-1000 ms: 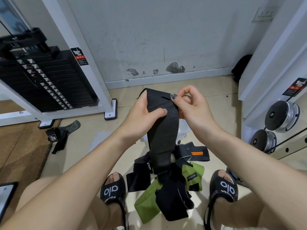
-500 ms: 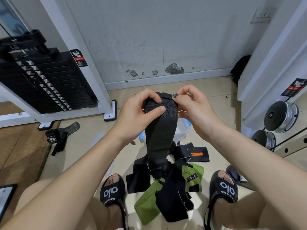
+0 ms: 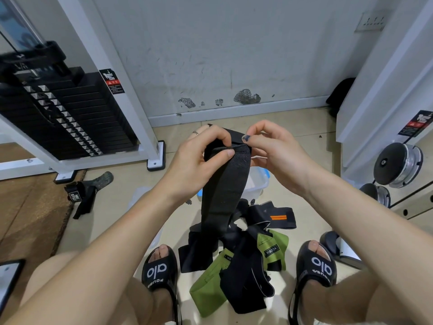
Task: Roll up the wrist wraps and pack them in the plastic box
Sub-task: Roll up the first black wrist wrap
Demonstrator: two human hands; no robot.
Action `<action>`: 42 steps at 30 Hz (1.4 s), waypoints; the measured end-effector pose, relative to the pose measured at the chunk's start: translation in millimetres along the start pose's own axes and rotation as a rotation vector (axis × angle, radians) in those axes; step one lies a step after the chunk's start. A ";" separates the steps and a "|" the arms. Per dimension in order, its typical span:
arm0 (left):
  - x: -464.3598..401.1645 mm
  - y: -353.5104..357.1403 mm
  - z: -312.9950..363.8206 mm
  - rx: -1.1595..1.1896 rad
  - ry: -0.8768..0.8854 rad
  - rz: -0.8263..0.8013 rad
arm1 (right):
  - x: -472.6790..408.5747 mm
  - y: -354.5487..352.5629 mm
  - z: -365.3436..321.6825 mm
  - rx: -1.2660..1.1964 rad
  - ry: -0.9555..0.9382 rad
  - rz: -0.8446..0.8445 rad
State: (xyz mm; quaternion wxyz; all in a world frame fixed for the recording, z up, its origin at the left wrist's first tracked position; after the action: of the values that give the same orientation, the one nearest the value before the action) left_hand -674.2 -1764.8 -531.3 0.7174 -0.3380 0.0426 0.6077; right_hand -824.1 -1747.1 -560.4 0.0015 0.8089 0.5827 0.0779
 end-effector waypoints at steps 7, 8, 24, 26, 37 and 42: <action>0.4 1.6 -1.6 -0.027 0.017 0.021 | -1.5 0.9 -0.1 0.056 0.002 -0.044; 0.0 1.1 -2.4 -0.033 0.014 0.029 | -1.6 1.4 -0.7 0.057 -0.004 -0.049; -2.8 -1.4 -18.3 0.151 -0.238 0.068 | -2.1 2.0 4.2 0.081 -0.077 -0.047; -1.0 -3.1 -20.4 0.202 -0.275 0.098 | -0.9 1.8 5.5 0.039 -0.050 -0.020; 2.1 1.9 -21.9 0.481 -0.399 0.132 | -0.8 -1.7 6.6 -0.123 0.005 0.048; -0.3 2.5 -16.7 0.477 -0.337 0.096 | 0.0 -2.3 5.7 -0.147 0.018 0.047</action>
State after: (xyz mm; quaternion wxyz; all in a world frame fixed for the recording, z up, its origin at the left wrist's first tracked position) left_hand -670.7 -1773.9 -545.2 0.7439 -0.0520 0.0805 0.6614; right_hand -825.6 -1745.9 -566.3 0.0541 0.8192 0.5565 0.1276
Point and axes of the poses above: each hand's wrist, its own x-axis away from the middle knuckle, its own y-axis out of the palm, z = x × y, the point moved 9 cm from there along -x, towards the middle knuckle, and after that the axes turned 15 degrees about z, right-handed, at the moved point
